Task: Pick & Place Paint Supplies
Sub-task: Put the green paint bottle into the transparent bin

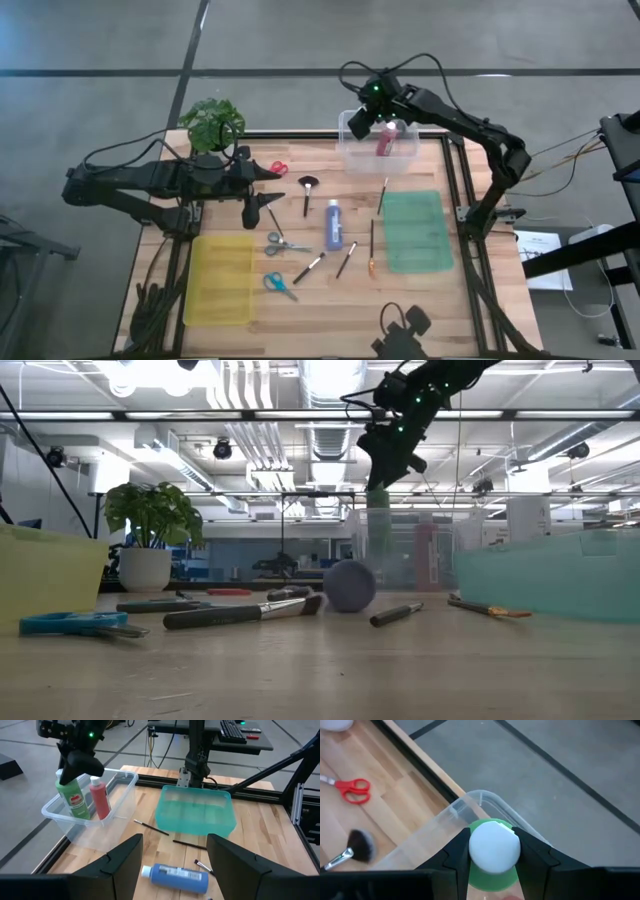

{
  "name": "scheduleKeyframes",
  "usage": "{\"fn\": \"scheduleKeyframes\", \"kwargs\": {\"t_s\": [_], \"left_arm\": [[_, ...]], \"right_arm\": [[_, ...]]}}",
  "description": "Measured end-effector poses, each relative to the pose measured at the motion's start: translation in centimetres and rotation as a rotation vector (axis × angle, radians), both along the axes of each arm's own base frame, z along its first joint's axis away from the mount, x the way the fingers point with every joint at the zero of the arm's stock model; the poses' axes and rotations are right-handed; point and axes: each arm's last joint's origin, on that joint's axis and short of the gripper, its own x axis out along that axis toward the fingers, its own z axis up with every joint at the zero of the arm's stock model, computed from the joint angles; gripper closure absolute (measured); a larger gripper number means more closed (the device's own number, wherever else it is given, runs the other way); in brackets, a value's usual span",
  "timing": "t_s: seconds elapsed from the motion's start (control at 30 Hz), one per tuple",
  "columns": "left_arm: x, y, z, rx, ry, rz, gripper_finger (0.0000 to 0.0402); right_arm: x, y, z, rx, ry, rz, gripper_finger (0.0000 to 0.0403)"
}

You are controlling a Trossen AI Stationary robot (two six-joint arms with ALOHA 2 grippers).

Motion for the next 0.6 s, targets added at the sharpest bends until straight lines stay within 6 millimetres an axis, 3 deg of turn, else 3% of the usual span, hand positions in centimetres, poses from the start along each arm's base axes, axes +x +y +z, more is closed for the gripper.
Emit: {"fn": "scheduleKeyframes", "kwargs": {"t_s": [0.6], "left_arm": [[0.0,0.0,0.0,-0.022,-0.007,0.009,0.0167]], "right_arm": [[-1.1,-0.3,-4.8,0.084,-0.039,-0.041,0.0288]]}}
